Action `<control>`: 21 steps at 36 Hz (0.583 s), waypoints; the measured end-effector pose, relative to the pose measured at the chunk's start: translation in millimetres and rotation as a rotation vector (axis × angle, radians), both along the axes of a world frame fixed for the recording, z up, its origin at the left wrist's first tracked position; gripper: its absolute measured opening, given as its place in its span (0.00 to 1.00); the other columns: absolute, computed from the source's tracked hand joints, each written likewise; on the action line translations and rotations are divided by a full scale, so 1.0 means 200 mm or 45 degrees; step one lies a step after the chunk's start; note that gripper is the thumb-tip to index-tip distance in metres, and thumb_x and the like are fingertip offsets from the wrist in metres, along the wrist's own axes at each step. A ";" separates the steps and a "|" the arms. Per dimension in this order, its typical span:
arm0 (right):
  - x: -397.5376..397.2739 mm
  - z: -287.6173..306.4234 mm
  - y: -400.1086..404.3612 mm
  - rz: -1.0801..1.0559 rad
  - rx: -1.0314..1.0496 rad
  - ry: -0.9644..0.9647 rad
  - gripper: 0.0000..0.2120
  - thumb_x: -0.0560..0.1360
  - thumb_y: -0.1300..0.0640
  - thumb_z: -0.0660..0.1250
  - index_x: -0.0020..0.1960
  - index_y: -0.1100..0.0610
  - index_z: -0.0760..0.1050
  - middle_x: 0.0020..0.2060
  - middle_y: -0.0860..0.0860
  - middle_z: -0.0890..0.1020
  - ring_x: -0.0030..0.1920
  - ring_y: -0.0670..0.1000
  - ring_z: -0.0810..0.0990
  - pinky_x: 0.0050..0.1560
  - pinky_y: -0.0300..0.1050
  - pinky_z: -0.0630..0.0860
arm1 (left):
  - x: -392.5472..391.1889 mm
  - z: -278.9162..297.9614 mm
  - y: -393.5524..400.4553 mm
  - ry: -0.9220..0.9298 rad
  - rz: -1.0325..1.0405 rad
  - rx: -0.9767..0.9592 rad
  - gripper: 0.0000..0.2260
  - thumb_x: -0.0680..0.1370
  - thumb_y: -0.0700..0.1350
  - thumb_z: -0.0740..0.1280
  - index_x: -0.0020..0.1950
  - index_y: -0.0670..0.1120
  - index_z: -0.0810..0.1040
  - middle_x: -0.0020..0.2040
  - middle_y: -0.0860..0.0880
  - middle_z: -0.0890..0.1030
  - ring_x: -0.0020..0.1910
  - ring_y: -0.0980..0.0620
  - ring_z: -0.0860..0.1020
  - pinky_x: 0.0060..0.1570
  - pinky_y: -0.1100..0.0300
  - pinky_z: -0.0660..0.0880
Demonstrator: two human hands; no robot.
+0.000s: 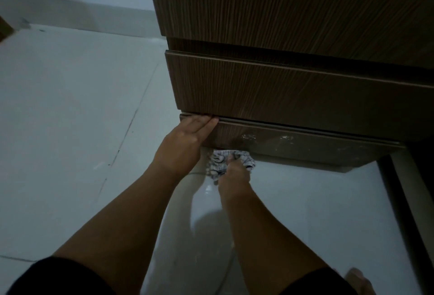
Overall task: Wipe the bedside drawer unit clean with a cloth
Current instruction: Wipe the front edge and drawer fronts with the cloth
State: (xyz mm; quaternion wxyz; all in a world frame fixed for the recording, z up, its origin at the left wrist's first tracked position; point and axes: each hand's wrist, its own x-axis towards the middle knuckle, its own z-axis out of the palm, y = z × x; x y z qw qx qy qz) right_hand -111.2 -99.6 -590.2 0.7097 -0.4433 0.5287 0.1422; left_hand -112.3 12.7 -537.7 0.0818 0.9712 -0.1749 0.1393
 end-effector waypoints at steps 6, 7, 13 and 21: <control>-0.10 0.18 0.03 -0.404 0.253 -0.283 0.20 0.75 0.65 0.67 0.66 0.62 0.68 0.62 0.59 0.76 0.59 0.59 0.77 0.61 0.55 0.74 | 0.02 0.05 -0.08 -0.025 -0.135 0.001 0.26 0.61 0.29 0.72 0.59 0.39 0.81 0.54 0.42 0.84 0.52 0.43 0.84 0.51 0.48 0.79; -0.09 0.21 0.04 -0.435 0.269 -0.349 0.19 0.75 0.66 0.67 0.65 0.62 0.69 0.61 0.59 0.77 0.57 0.58 0.78 0.60 0.54 0.75 | 0.03 0.05 -0.10 -0.041 -0.155 0.015 0.24 0.62 0.32 0.70 0.58 0.39 0.82 0.53 0.42 0.84 0.51 0.43 0.84 0.50 0.49 0.79; 0.04 0.35 -0.03 -0.517 0.224 -0.377 0.21 0.74 0.67 0.68 0.65 0.62 0.70 0.58 0.60 0.78 0.48 0.56 0.78 0.50 0.50 0.77 | 0.02 0.03 -0.16 0.056 -0.216 0.068 0.25 0.67 0.40 0.54 0.57 0.39 0.82 0.53 0.43 0.85 0.51 0.44 0.84 0.49 0.47 0.79; 0.09 0.22 -0.08 -0.411 0.196 -0.143 0.22 0.75 0.61 0.68 0.66 0.62 0.68 0.60 0.61 0.76 0.59 0.62 0.77 0.61 0.62 0.74 | 0.03 0.05 -0.18 0.002 -0.168 0.031 0.25 0.62 0.33 0.64 0.58 0.41 0.82 0.53 0.45 0.85 0.51 0.46 0.84 0.50 0.50 0.79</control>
